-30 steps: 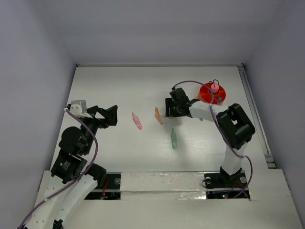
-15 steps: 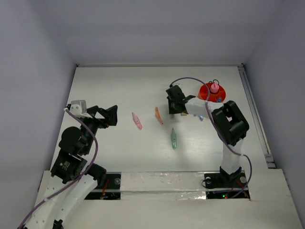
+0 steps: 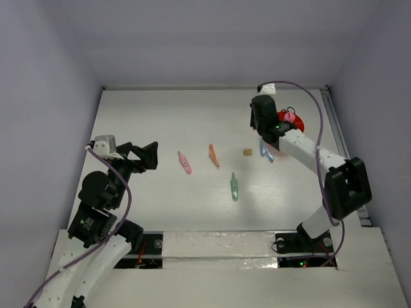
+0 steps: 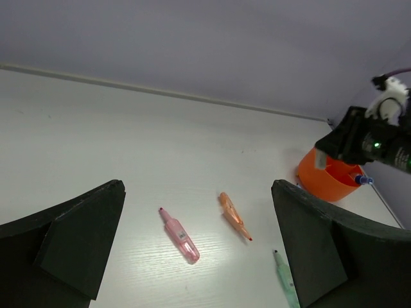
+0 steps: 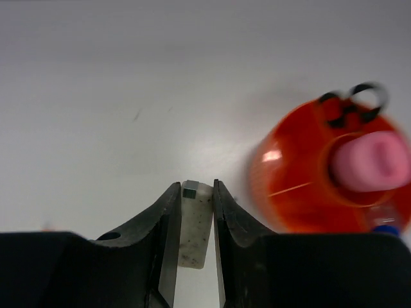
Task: Sort the stationery into containers
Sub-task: Place the stationery in the storage box.
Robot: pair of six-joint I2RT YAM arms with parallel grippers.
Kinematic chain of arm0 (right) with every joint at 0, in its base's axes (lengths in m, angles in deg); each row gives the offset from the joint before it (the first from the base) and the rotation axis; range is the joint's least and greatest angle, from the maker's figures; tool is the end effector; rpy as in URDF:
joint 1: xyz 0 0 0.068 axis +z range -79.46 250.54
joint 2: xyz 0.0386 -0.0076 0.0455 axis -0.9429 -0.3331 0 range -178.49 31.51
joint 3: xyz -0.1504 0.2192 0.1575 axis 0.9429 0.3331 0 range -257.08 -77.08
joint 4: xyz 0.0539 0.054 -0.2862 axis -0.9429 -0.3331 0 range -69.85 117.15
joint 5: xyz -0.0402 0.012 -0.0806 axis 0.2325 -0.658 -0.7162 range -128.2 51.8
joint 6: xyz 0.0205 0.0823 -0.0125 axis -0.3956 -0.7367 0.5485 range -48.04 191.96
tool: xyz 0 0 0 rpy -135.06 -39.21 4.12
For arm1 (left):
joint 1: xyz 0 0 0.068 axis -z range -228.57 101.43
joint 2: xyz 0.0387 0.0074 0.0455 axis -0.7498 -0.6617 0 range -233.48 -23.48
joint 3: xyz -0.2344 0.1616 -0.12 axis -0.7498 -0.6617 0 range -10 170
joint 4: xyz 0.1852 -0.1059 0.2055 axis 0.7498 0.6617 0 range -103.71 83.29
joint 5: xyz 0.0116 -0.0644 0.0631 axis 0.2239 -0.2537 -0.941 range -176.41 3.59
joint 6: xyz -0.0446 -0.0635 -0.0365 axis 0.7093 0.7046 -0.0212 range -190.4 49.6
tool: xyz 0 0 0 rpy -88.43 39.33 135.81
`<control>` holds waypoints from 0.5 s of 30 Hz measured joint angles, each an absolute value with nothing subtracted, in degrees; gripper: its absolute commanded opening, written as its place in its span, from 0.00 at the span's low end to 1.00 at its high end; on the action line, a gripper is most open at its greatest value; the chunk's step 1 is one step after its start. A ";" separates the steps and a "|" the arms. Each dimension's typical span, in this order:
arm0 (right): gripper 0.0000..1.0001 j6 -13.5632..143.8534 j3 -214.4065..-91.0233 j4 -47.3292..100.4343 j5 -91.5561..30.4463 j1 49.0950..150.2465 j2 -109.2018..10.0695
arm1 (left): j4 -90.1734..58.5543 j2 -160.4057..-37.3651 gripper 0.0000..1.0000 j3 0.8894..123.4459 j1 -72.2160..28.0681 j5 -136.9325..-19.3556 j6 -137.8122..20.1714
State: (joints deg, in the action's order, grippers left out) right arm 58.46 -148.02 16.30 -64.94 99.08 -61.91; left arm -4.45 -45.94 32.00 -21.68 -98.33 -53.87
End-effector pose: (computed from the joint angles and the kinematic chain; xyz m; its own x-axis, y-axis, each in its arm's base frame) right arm 0.4024 0.1801 0.2842 -0.4918 -0.0303 -0.8702 0.0190 0.9988 -0.0455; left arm 0.1255 -0.0462 0.4058 0.0784 -0.3519 -0.9327 0.2957 0.9017 -0.3153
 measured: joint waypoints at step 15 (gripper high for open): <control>0.07 66.88 -133.37 31.09 -85.26 90.86 -55.33 | -4.45 -45.50 0.99 32.00 -21.70 -98.35 -54.02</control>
